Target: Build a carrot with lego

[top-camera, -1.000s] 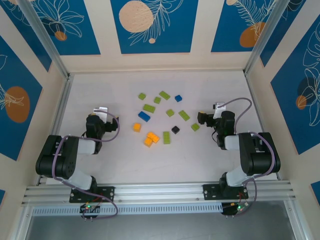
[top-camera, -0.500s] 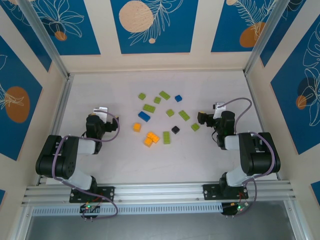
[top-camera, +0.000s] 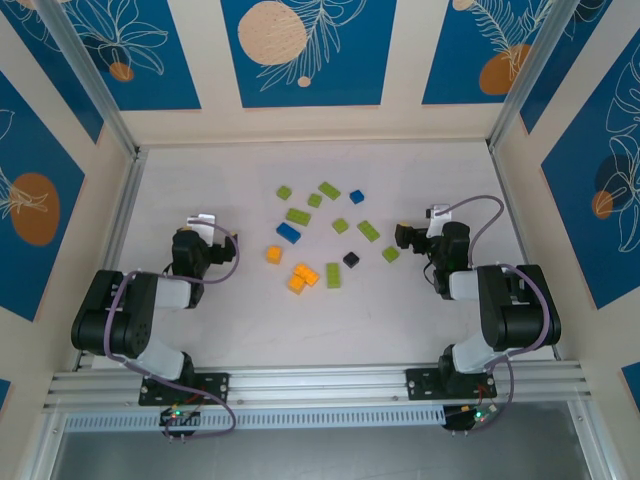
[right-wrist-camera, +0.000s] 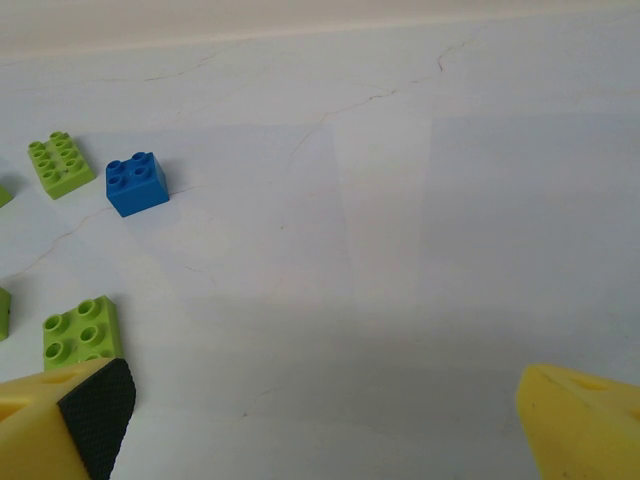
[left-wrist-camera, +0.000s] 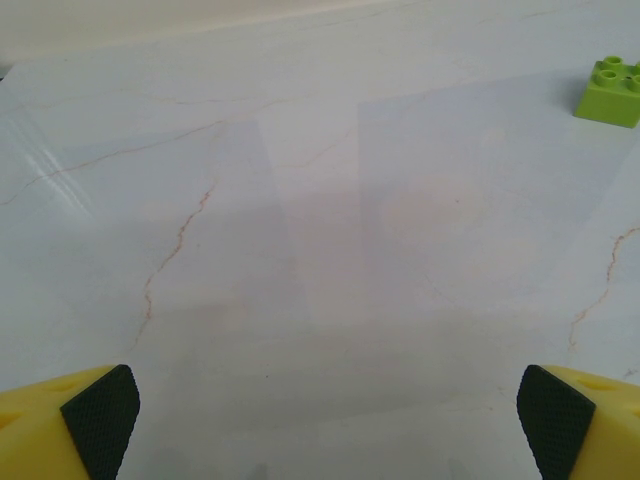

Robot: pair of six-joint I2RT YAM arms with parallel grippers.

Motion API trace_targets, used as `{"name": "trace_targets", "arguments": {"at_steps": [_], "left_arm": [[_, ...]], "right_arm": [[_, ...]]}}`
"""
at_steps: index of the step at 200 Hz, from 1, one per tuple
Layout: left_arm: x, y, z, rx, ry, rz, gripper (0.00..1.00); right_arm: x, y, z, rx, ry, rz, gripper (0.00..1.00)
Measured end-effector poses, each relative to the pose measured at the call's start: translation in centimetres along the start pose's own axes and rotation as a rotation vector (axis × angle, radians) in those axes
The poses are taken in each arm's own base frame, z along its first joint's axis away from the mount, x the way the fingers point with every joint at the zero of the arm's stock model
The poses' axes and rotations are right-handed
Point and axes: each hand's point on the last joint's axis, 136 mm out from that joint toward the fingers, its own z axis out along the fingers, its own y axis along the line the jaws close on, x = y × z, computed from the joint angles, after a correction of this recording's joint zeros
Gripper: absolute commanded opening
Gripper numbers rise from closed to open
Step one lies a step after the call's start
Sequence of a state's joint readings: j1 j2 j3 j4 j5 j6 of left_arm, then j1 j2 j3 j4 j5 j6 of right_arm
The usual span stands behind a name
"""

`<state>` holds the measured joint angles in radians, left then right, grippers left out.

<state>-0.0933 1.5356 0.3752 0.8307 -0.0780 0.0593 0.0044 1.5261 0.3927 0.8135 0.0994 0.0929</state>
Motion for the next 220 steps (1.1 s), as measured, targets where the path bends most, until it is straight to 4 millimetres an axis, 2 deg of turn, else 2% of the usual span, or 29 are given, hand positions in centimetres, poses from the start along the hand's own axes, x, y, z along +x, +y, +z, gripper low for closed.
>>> {"name": "trace_targets", "arguments": {"at_steps": [20,32,47,66,80,97,104,118,141,157,165,183,200,220], "left_arm": [[0.0,0.0,0.0,0.0,0.0,0.0,1.0],[0.0,0.0,0.0,0.0,0.006,0.0,1.0],[-0.2,0.0,0.0,0.002,0.026,0.001,1.0],[-2.2,0.2,-0.7,0.0,0.006,0.0,1.0],[-4.2,0.5,-1.8,-0.006,-0.018,-0.016,1.0],[-7.5,1.1,-3.7,-0.023,-0.068,-0.058,1.0],[-8.9,1.4,-4.6,-0.028,-0.093,-0.082,1.0],[-11.4,1.7,-6.6,-0.03,-0.141,-0.123,1.0],[-13.5,1.9,-8.6,-0.022,-0.172,-0.19,1.0],[-13.1,1.8,-8.9,-0.013,-0.136,-0.229,1.0],[-12.7,1.6,-8.8,-0.004,-0.113,-0.244,1.0],[-11.2,1.4,-8.7,0.002,-0.052,-0.281,1.0],[-10.1,1.7,-8.8,-0.026,-0.012,-0.338,1.0],[-8.6,2.7,-9.1,-0.094,0.041,-0.412,1.0]], "right_arm": [[0.2,-0.1,0.2,0.004,0.038,0.007,0.99],[-0.6,-0.3,0.4,0.019,0.072,0.023,0.99],[-3.5,-0.2,0.2,0.033,0.073,0.055,0.99],[-8.3,1.0,-1.1,-0.005,0.04,0.099,0.99],[-11.1,2.6,-2.6,-0.053,0.025,0.126,0.84],[-12.3,5.4,-4.7,-0.133,0.049,0.143,0.77],[-12.3,6.3,-5.6,-0.157,0.071,0.152,0.72],[-11.8,7.9,-7.1,-0.201,0.129,0.18,0.71],[-10.8,9.7,-9.3,-0.262,0.227,0.258,0.7],[-10.4,11.1,-10.5,-0.34,0.277,0.342,0.56],[-10.2,11.9,-10.9,-0.389,0.3,0.397,0.54],[-9.1,13.1,-11.2,-0.468,0.363,0.494,0.71],[-7.0,14.2,-10.9,-0.428,0.465,0.499,0.77],[-5.2,17.8,-11.1,-0.391,0.594,0.393,0.8]]}}
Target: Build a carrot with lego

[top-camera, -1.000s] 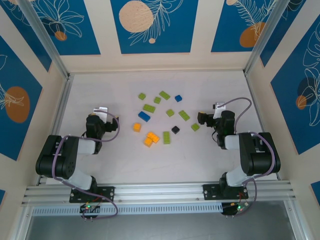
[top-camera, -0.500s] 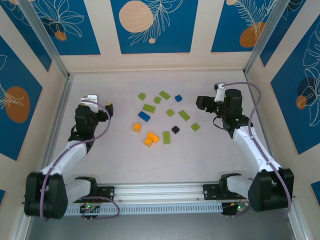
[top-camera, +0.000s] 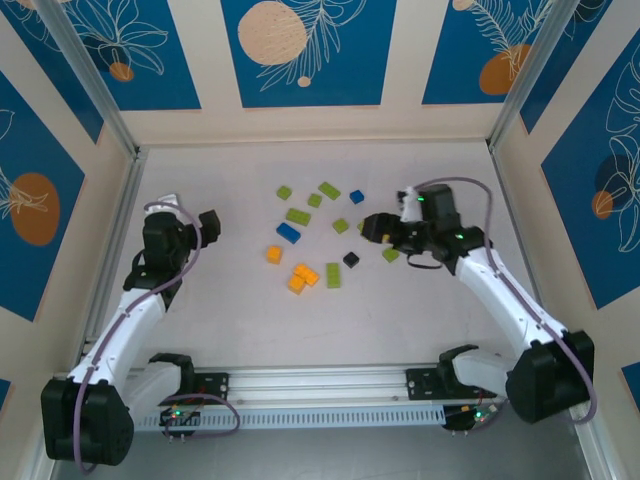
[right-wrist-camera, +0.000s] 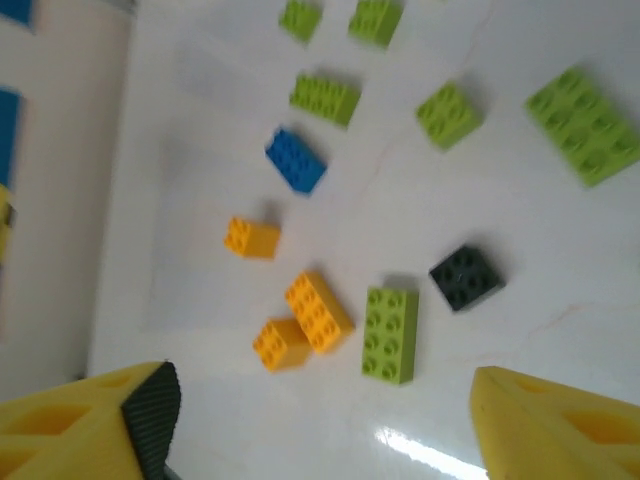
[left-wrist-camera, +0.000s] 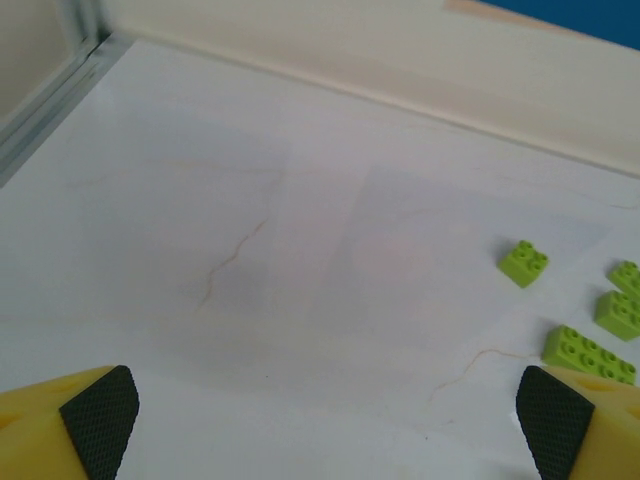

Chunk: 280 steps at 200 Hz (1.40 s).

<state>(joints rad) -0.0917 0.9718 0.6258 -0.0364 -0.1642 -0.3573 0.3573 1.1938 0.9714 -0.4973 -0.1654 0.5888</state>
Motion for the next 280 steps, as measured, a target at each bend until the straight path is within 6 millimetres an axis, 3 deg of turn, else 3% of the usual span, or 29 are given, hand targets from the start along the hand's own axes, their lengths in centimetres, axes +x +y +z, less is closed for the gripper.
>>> {"name": "trace_targets", "arguments": {"at_steps": [12,27,73,95,121,201,280], "left_arm": [[0.5,0.4,0.0,-0.018,0.02,-0.027,1.0],[0.9,0.6,0.0,-0.031,0.039,-0.054,1.0],[1.9,1.5,0.2,-0.085,0.087,-0.088,1.0],[2.2,1.6,0.2,-0.091,0.1,-0.089,0.99],[2.3,1.6,0.2,-0.093,0.103,-0.088,1.0],[3.1,1.8,0.7,-0.104,0.132,-0.083,1.0],[3.3,1.9,0.8,-0.107,0.139,-0.081,1.0]], "right_arm": [[0.9,1.5,1.1,0.03,0.058,-0.036,0.79],[1.4,2.1,2.5,0.083,0.115,-0.044,0.79],[4.9,-0.9,8.2,0.312,0.328,-0.035,0.77],[6.3,-1.5,9.9,0.384,0.401,-0.053,0.75],[6.5,-1.5,11.5,0.425,0.436,-0.074,0.72],[8.2,-3.6,13.8,0.502,0.519,-0.065,0.66],[8.8,-3.7,14.2,0.508,0.535,-0.072,0.62]]}}
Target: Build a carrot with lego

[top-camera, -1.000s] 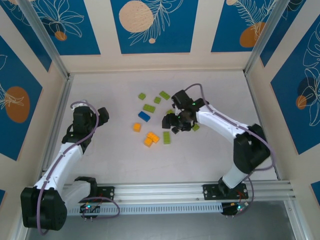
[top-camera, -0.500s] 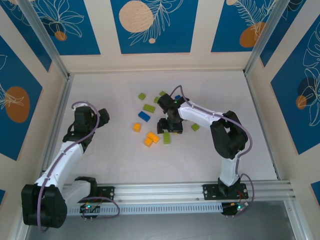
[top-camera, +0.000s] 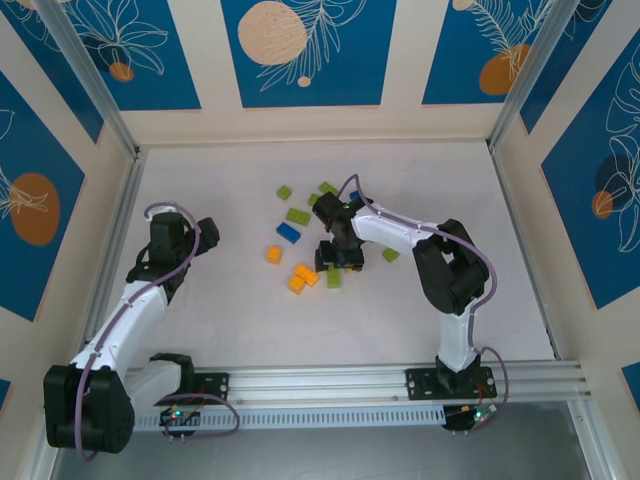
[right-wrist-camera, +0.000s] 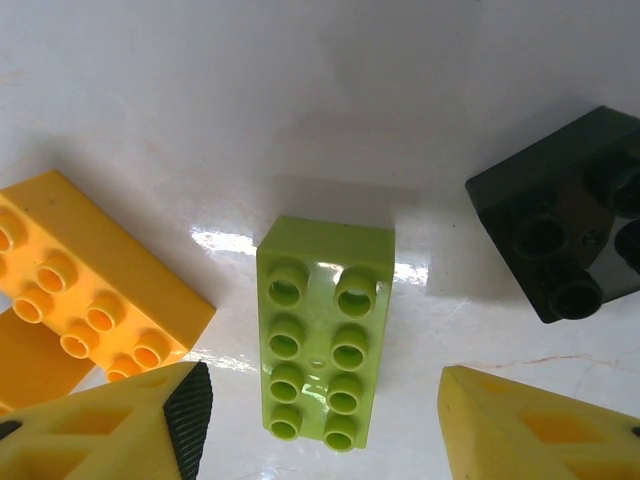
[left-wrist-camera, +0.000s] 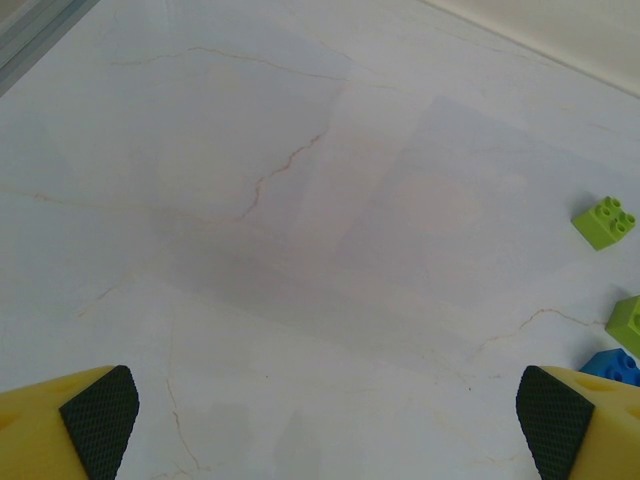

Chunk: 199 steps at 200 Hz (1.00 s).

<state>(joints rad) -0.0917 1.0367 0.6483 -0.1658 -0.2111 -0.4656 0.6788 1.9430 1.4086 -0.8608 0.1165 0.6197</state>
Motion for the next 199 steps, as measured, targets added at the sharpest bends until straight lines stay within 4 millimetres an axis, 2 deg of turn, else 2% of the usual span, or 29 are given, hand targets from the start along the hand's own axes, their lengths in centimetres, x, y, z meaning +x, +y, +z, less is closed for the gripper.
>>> {"name": "trace_targets", "arguments": {"at_steps": [63,146,199], "left_arm": [[0.0,0.0,0.0,0.0,0.001,0.0,1.0],[0.0,0.0,0.0,0.0,0.001,0.0,1.0],[0.0,0.0,0.0,0.0,0.001,0.0,1.0]], "right_arm": [[0.8,-0.3,1.8,0.036,0.054,-0.013,0.54],[0.4,0.3,1.4,0.039,0.04,-0.025,0.46],[0.3,0.2,1.8,0.044,0.048,-0.03,0.39]]}}
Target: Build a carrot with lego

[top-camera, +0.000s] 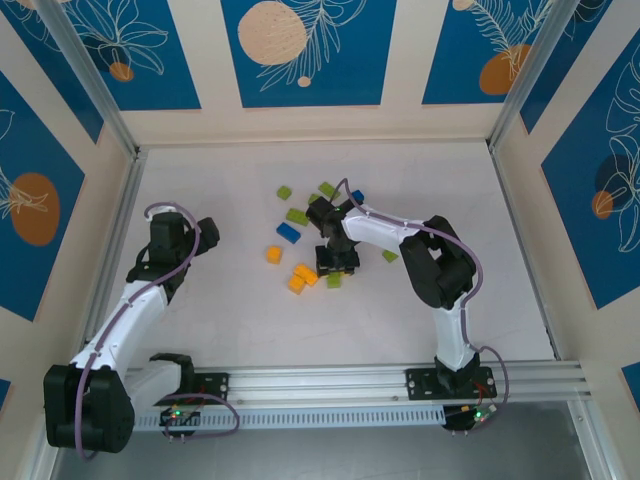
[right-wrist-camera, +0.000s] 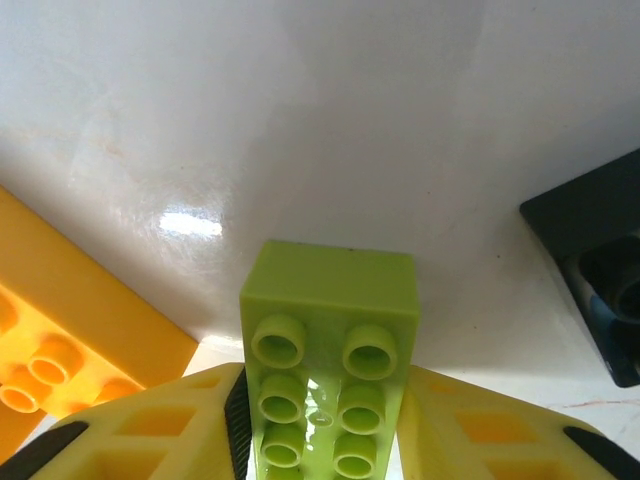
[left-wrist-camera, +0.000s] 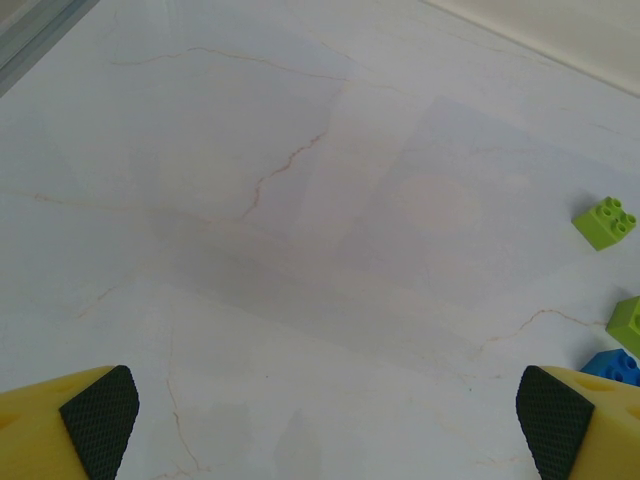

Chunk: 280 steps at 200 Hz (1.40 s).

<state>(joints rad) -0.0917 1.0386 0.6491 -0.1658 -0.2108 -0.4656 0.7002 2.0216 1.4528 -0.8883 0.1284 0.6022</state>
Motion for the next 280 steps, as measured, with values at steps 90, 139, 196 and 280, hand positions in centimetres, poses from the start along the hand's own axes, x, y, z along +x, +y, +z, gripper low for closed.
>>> {"name": "trace_targets", "arguments": {"at_steps": [90,139,196,280], "left_arm": [[0.2,0.1,0.2,-0.004,0.009,0.002,1.0],[0.4,0.1,0.5,-0.009,0.019,0.004,1.0],[0.4,0.1,0.5,-0.009,0.019,0.004,1.0],[0.6,0.2,0.5,-0.013,0.028,0.006,1.0]], "right_arm": [[0.8,-0.2,-0.7,0.021,0.02,-0.061,0.33],[0.8,2.7,-5.4,-0.001,-0.036,-0.282,0.33],[0.6,5.7,-7.3,-0.036,-0.057,-0.55,0.33],[1.1,9.1,-6.1,-0.043,-0.018,-0.843,0.32]]}}
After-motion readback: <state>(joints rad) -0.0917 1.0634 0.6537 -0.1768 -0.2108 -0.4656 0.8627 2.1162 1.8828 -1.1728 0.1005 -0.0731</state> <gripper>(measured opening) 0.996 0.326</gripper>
